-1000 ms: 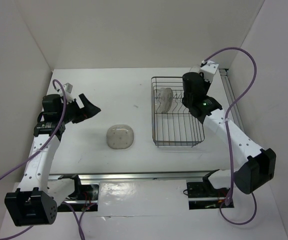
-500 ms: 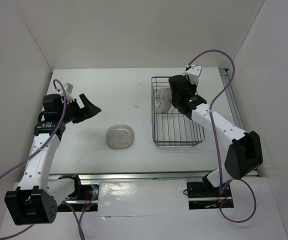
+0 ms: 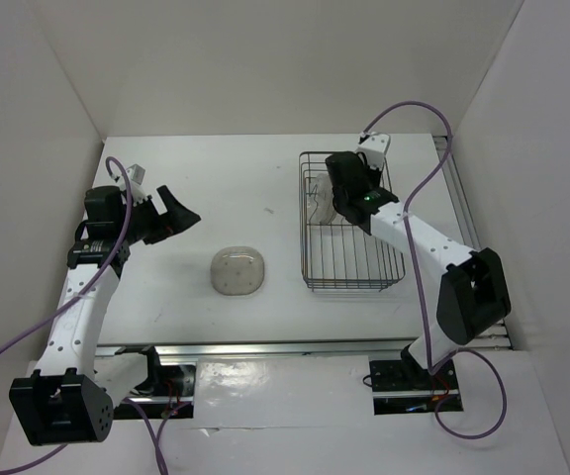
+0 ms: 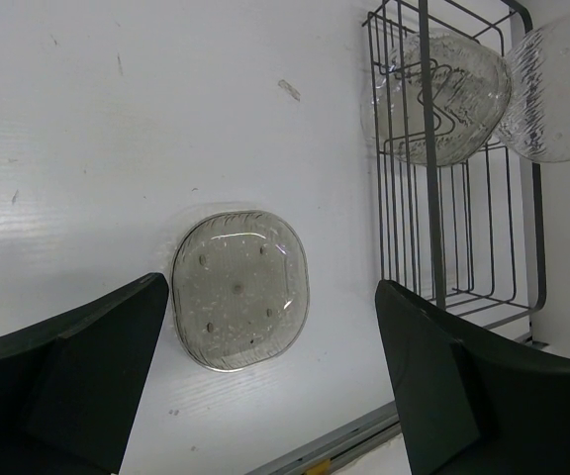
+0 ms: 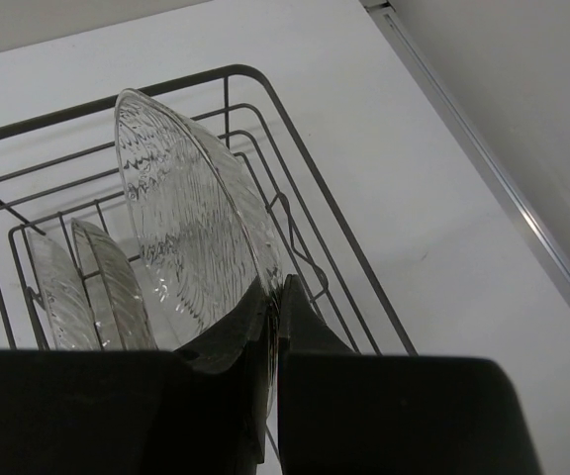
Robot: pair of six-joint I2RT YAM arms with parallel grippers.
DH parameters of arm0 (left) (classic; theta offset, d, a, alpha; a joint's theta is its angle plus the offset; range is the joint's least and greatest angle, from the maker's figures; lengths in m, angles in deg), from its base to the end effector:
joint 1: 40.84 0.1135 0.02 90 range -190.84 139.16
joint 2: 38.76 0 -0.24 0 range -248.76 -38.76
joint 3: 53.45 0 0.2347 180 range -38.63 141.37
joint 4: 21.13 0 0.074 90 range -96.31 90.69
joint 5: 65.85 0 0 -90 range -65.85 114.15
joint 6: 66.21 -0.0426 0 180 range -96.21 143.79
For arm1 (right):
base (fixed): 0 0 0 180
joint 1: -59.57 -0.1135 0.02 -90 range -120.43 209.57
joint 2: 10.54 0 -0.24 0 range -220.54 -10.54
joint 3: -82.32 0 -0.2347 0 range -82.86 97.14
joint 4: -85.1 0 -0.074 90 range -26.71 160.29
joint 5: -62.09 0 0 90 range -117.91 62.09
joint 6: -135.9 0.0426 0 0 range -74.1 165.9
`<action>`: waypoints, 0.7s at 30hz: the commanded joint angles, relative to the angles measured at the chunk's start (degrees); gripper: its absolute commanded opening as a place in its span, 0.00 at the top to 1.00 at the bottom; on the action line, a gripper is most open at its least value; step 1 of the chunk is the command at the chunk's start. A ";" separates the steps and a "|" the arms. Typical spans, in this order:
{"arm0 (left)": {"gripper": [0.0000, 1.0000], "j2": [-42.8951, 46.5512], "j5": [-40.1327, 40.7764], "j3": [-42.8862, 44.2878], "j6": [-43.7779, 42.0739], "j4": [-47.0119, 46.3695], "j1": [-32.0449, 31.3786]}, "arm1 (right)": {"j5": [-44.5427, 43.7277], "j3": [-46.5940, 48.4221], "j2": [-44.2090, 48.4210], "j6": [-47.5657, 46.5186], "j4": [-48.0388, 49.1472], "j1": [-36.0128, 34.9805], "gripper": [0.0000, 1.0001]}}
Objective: Load the plates into the dish rack
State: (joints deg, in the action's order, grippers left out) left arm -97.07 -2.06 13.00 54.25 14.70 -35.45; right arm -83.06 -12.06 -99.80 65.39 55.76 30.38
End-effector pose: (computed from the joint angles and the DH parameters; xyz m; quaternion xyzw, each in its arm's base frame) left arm 0.2264 0.0025 0.2988 -0.1449 0.8291 -0.2988 0.4498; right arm 0.3083 0.1322 0.2850 0.1543 0.7948 -0.1962 0.5531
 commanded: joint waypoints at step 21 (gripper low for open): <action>0.00 1.17 -2.08 1.27 0.92 -1.33 0.24 | -1.36 0.56 -7.43 2.75 3.80 -1.22 0.97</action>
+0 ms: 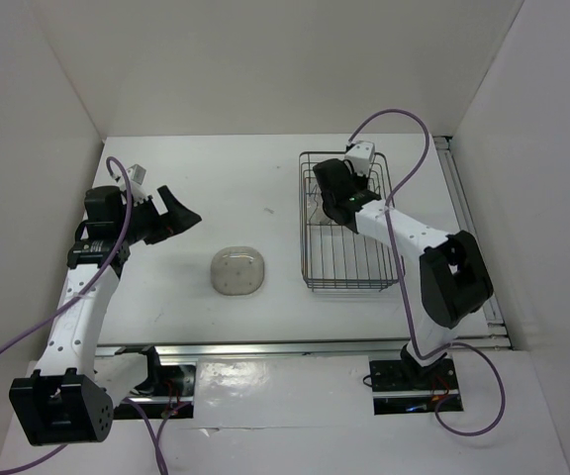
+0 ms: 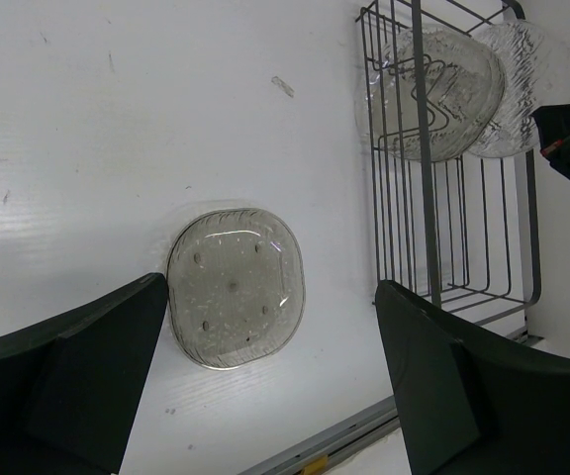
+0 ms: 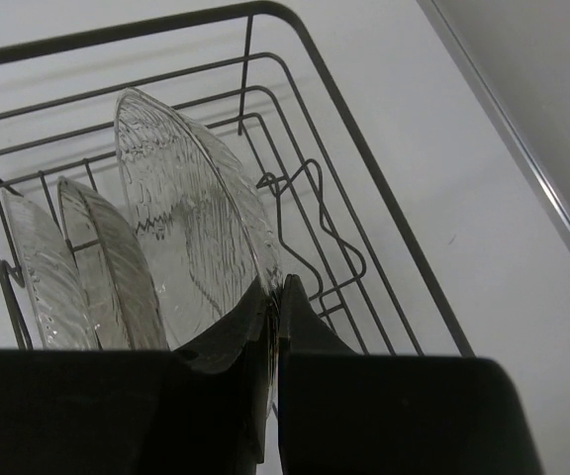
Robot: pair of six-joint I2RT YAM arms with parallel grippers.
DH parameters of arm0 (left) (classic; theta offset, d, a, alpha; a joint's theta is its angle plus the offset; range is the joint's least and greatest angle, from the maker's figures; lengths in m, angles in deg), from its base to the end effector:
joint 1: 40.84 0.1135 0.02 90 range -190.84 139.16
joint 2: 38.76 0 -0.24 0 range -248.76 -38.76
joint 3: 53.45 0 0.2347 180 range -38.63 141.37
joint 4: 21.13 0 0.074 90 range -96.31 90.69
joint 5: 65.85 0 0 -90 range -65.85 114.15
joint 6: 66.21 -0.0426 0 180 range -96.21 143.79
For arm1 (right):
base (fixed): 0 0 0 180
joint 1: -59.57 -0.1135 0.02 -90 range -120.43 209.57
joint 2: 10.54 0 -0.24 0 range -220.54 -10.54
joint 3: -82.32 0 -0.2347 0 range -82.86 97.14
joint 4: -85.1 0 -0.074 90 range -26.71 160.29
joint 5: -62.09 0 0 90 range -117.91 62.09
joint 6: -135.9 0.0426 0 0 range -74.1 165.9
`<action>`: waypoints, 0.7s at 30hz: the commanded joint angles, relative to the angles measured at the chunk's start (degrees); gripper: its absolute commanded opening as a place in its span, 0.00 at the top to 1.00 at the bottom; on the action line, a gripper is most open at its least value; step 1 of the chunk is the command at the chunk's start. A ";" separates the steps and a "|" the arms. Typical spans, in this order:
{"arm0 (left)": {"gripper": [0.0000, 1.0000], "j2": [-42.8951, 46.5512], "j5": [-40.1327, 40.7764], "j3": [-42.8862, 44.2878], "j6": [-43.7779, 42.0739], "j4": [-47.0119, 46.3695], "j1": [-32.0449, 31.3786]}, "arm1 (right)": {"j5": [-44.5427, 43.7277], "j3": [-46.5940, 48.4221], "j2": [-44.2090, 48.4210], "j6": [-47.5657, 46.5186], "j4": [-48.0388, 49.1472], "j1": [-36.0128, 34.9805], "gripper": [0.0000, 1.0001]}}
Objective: Load the plates into the dish rack
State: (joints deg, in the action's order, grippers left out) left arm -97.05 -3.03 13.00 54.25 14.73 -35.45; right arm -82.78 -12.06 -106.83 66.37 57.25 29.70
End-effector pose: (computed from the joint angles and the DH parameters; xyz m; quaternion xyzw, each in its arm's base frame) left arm 0.2261 0.0018 0.2990 -0.1404 0.8289 -0.3054 0.4472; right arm 0.3243 0.1461 0.2472 0.1339 0.8132 -0.2117 0.5254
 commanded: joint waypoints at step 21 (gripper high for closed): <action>0.00 1.15 -1.65 1.27 0.39 -1.35 0.24 | 3.19 0.47 -0.92 1.77 5.38 0.51 0.51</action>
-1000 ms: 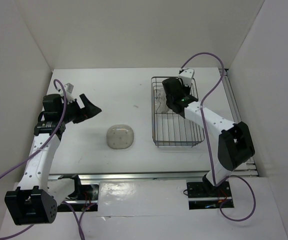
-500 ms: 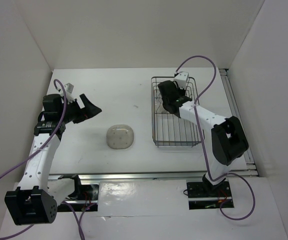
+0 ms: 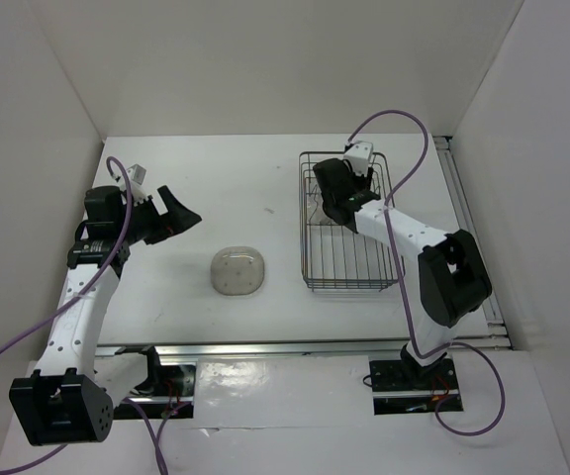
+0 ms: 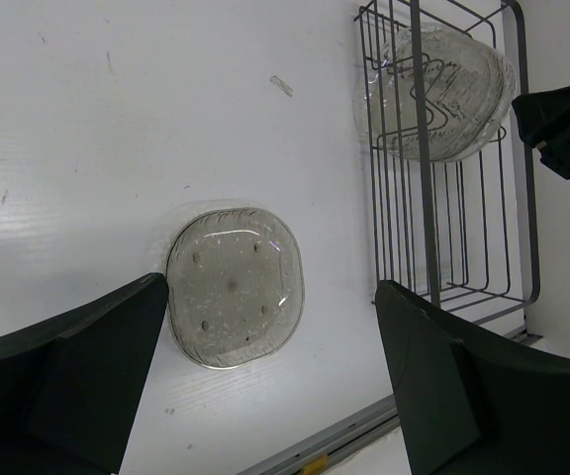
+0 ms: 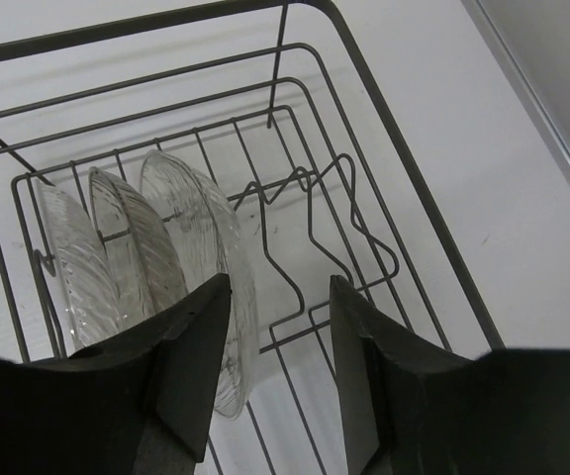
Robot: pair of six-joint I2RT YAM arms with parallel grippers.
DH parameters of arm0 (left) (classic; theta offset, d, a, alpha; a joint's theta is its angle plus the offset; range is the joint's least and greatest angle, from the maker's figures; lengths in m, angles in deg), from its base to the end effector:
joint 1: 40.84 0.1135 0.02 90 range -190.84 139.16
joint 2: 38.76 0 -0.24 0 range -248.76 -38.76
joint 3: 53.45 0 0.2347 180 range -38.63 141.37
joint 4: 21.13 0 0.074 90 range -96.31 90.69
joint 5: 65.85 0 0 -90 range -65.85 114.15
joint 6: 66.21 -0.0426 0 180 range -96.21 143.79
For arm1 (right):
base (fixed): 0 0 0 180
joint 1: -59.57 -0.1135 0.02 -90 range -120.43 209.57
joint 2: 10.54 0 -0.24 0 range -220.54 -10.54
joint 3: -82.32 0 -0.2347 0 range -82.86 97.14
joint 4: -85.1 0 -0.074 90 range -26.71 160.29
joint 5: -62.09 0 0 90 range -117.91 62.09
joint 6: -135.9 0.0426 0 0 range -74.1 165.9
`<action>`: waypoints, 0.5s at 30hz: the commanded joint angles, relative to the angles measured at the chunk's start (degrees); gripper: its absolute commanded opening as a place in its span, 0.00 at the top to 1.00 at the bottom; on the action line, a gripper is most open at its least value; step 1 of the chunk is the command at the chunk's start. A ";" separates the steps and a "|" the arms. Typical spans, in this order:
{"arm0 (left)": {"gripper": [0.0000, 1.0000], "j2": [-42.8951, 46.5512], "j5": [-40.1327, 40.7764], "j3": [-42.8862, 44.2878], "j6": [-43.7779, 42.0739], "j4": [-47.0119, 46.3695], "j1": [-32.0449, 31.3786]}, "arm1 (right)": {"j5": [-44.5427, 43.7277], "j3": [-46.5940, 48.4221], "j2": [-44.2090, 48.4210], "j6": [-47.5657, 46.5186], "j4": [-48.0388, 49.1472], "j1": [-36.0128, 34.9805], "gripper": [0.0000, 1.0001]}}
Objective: Load the plates into the dish rack
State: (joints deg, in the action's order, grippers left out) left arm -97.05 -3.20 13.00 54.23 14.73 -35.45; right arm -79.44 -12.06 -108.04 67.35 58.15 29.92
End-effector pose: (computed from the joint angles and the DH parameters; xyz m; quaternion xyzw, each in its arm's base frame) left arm 0.2260 0.0017 0.2990 -0.1394 0.8289 -0.3065 0.4468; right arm 0.3287 0.1488 0.2401 0.1292 0.8236 -0.1860 0.5200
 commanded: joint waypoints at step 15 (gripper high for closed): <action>0.00 -6.92 10.99 2.76 -0.73 6.89 -1.43 | 10.47 -0.84 18.02 -3.25 4.94 -0.32 0.14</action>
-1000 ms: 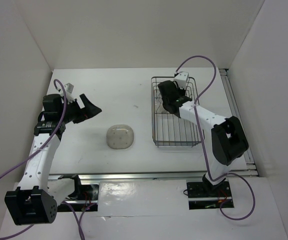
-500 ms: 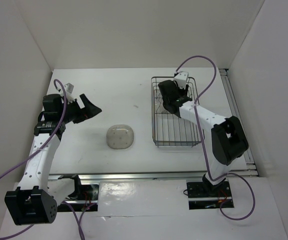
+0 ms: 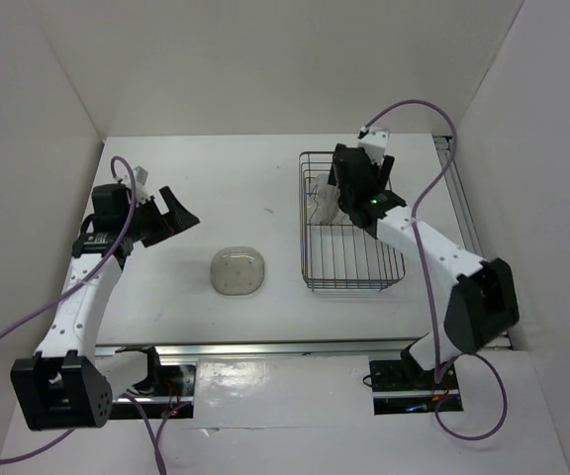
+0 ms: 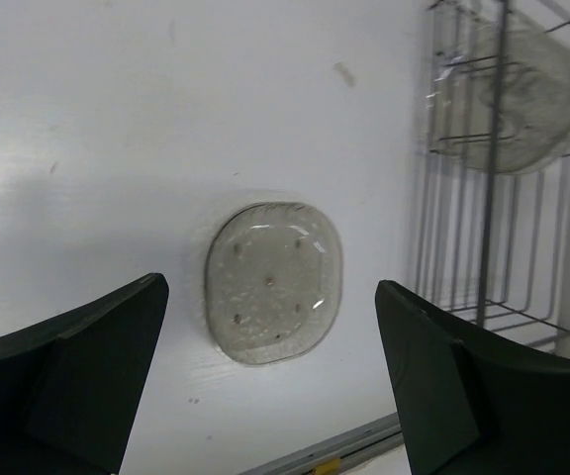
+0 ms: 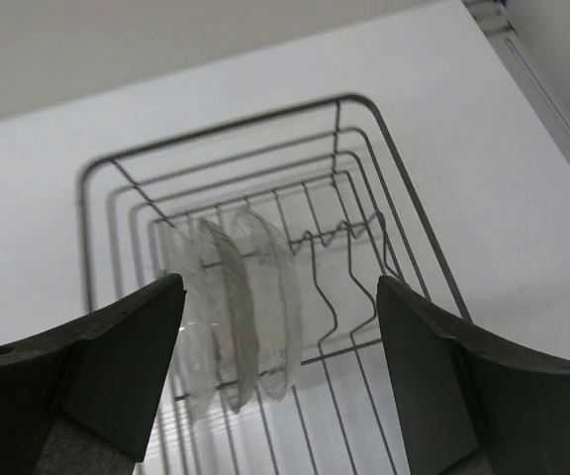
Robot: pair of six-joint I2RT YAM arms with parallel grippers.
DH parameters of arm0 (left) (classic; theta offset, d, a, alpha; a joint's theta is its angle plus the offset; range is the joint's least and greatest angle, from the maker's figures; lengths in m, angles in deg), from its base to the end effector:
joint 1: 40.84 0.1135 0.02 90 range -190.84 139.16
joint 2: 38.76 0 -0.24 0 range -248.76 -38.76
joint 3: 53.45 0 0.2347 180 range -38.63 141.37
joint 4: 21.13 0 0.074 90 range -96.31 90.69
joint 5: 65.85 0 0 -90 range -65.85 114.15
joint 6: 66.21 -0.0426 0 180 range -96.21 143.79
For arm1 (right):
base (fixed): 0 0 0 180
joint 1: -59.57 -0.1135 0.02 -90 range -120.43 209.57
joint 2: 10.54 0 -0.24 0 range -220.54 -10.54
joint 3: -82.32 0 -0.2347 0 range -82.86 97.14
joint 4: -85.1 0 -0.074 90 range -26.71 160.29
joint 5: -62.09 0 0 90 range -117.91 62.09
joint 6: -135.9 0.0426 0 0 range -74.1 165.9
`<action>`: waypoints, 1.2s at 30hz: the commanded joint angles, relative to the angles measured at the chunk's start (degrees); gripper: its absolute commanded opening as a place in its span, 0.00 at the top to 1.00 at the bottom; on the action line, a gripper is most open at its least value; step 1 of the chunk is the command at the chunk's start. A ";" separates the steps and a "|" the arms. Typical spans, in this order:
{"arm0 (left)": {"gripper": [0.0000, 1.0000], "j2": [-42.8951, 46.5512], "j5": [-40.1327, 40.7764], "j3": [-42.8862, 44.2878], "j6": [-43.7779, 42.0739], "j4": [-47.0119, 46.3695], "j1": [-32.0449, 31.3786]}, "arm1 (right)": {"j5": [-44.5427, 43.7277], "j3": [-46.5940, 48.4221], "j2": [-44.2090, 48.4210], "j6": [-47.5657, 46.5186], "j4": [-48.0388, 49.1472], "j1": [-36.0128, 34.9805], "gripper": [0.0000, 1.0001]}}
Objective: Load the plates into the dish rack
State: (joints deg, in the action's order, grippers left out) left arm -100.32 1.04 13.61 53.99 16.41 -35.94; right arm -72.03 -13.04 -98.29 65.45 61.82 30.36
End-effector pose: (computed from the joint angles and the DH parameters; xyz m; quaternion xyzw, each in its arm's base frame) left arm 0.2358 0.0034 0.2870 -0.1659 0.8464 -0.2749 0.4248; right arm 0.3100 0.1394 0.2941 0.1309 0.8015 -0.0891 0.5766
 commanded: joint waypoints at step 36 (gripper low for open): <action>0.52 -33.00 22.41 -4.35 14.01 -1.27 -19.67 | 38.23 -6.28 33.16 -4.43 0.03 -1.81 0.06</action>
State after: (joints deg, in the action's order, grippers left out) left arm -130.12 23.01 11.34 66.58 16.89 -54.95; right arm -34.50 -21.17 -66.57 61.28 60.77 29.33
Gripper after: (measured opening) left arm 0.499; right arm 0.943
